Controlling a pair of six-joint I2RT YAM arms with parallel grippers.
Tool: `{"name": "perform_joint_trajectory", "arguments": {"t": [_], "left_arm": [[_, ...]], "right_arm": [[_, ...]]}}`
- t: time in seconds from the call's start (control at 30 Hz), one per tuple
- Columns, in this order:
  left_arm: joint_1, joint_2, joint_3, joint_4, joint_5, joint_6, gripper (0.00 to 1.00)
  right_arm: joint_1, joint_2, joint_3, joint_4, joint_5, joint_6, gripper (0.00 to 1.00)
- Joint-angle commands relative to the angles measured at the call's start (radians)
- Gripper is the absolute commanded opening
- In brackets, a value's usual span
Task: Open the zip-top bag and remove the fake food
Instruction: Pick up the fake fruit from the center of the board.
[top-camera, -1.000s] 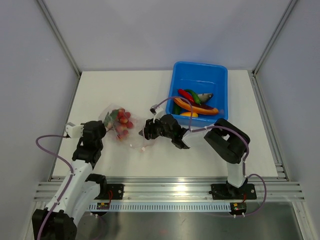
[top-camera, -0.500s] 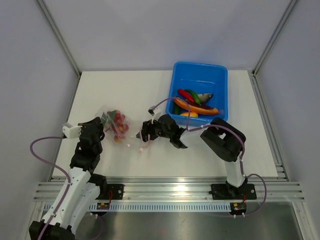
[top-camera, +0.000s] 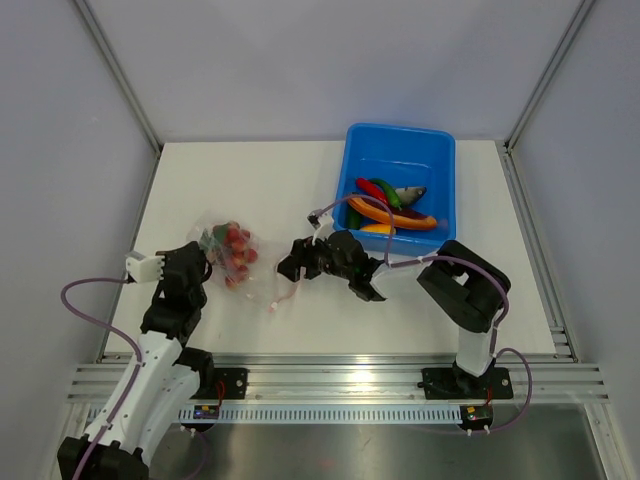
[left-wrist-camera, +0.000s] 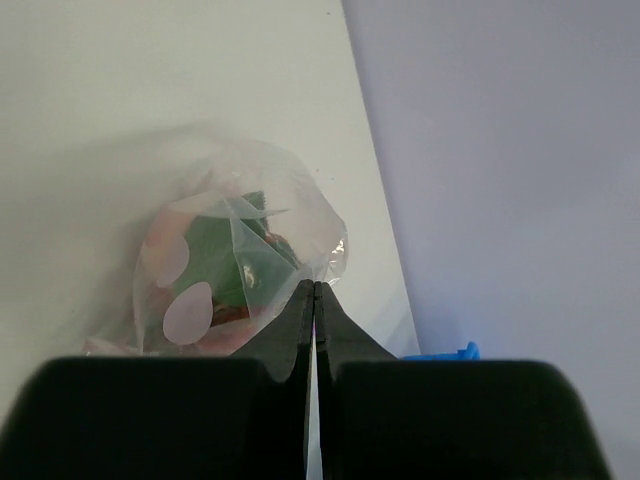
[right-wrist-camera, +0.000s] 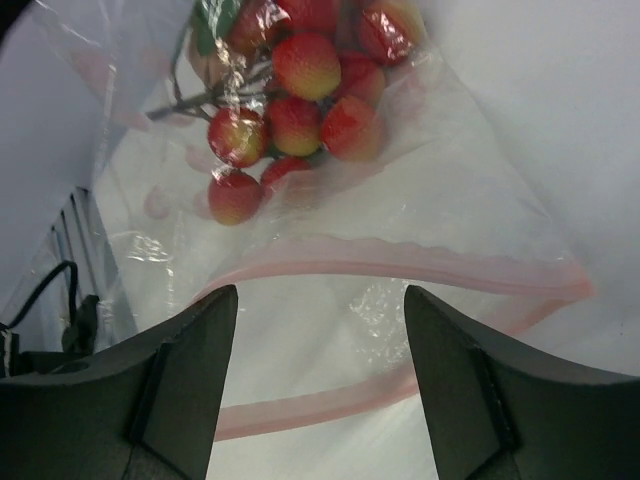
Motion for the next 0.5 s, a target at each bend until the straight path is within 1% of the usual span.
{"name": "perform_joint_trajectory", "arguments": {"t": [0.0,0.1,0.27,0.47], "left_arm": [[-0.004,0.027,0.051,-0.051,-0.060,-0.075,0.00],[-0.001,0.045,0.054,-0.076,-0.062,-0.092,0.00],[0.002,0.045,0.056,-0.082,-0.057,-0.099,0.00],[0.004,0.042,0.053,-0.084,-0.054,-0.100,0.00]], "right_arm": [[0.008,-0.078,-0.042,0.119,0.064,0.085,0.75],[0.008,-0.090,-0.060,0.156,0.067,0.131,0.75],[0.008,-0.053,-0.038,0.173,0.007,0.197,0.75],[0.008,-0.041,-0.043,0.233,-0.030,0.225,0.76]]}}
